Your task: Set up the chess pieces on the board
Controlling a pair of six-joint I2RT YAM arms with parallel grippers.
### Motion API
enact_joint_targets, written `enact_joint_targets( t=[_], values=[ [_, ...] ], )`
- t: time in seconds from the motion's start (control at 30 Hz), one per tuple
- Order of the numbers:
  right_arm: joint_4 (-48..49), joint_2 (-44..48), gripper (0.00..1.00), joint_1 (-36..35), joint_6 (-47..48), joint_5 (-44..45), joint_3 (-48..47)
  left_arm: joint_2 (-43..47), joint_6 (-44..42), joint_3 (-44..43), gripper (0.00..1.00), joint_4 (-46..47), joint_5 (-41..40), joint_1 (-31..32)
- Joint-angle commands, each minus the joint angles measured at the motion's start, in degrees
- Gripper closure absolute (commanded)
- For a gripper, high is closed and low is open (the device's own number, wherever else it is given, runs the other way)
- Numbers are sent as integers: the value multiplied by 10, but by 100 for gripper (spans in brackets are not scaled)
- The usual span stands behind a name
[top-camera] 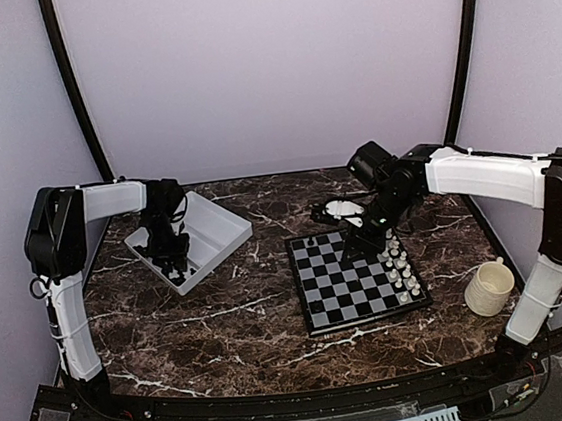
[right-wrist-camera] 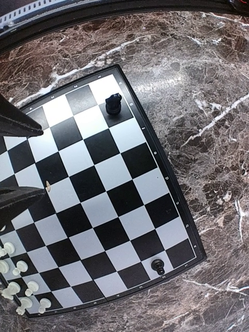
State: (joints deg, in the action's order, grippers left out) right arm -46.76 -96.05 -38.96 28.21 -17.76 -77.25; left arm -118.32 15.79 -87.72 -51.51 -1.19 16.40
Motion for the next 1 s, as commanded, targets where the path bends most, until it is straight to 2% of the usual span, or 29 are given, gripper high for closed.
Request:
enact_joint_targets(
  t=[0.0,0.17,0.63,0.97],
  values=[
    [-4,-8,66,2,1,-13,-19,27,8,10,58,-12,-8,5],
    [-6,-7,66,2,1,-15,-19,39,24,40,58,-9,-2,12],
    [-10,-13,66,-3,-1,-20,-26,55,46,76,80,8,10,23],
    [-19,-28,67,-14,-4,-34,-44,116,44,73,87,-24,-23,24]
  ],
)
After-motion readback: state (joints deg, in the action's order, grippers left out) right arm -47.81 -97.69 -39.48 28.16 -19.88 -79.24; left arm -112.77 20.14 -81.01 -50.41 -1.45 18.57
